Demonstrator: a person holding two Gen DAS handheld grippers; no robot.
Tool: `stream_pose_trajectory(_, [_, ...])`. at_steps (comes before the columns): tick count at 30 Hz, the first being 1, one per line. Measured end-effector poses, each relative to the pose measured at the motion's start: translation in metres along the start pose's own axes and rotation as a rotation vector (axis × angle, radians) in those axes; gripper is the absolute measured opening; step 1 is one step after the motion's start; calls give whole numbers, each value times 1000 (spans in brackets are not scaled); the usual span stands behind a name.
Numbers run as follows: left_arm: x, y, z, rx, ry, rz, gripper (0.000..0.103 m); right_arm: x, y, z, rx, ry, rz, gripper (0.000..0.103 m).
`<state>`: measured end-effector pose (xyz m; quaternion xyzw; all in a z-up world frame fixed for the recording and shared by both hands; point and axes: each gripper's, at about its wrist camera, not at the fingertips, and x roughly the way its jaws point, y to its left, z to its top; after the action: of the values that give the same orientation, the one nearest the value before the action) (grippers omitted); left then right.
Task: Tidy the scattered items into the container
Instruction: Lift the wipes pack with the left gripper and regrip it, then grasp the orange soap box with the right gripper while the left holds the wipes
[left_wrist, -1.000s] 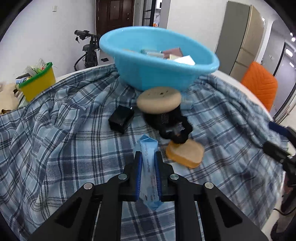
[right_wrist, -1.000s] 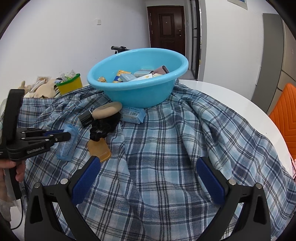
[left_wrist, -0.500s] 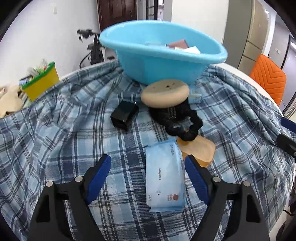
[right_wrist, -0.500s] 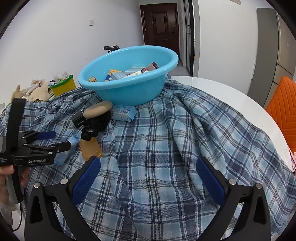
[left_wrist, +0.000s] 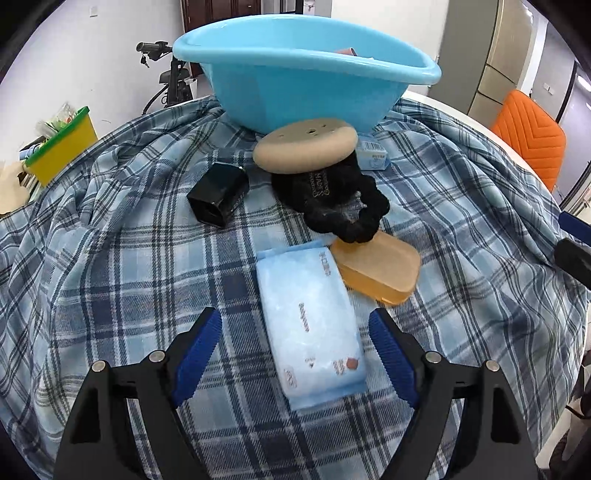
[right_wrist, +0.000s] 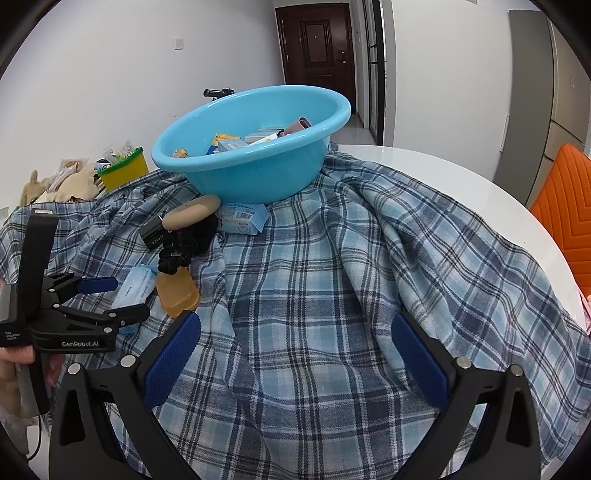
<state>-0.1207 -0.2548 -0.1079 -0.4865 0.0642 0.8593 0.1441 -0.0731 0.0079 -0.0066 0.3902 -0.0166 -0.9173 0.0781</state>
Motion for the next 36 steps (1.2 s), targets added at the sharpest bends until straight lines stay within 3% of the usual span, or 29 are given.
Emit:
stream_pose_trajectory(2, [2, -2, 0, -3, -10, 10, 82, 0, -2, -1, 3, 1, -7, 103])
stream_pose_trajectory(4, [3, -1, 0, -19, -24, 5, 42, 1, -4, -1, 9, 3, -13, 103])
stream_pose_trajectory(5, [4, 1, 1, -27, -26, 9, 40, 1, -5, -2, 12, 5, -15, 103])
stream_pose_trajectory(11, [-7, -8, -2, 33, -75, 80, 38, 0, -7, -4, 9, 9, -21, 103])
stream_pose_trajectory(15, [-14, 4, 2, -33, -80, 115, 38, 1, -1, -3, -12, 13, -4, 103])
stream_pose_trajectory(19, [-16, 16, 2, -101, -40, 1, 38, 2, 16, 0, -75, 34, 81, 103])
stream_pose_trajectory(24, [-24, 5, -2, -53, -83, 94, 38, 6, 49, 7, -207, 33, 185, 103])
stream_pose_trajectory(26, [-29, 8, -5, -70, -85, 75, 38, 11, 62, 9, -244, 38, 206, 103])
stream_pose_trajectory(32, [-42, 15, -14, -82, -103, 90, 38, 36, 101, 16, -350, 45, 167, 103])
stream_pose_trajectory(36, [-45, 28, -22, -103, -92, 91, 38, 64, 116, 17, -386, 95, 124, 103])
